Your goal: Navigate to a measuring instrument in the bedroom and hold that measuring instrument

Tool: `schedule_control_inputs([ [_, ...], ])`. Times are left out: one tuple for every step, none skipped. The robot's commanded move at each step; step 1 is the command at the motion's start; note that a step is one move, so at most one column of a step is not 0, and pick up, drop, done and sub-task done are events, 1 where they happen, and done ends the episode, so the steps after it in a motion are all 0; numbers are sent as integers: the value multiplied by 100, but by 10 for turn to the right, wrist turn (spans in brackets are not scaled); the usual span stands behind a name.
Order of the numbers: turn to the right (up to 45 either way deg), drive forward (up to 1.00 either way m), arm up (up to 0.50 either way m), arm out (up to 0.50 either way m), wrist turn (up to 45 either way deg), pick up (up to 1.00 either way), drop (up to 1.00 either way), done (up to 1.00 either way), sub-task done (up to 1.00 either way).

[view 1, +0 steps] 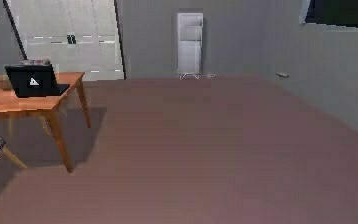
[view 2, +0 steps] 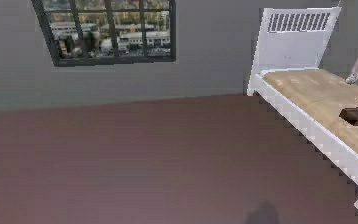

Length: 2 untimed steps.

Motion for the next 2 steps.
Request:
schedule_control_inputs([
  [0, 100, 0, 0, 0, 0, 0, 0, 0],
  [30, 0, 0, 0, 0, 0, 0, 0, 0],
])
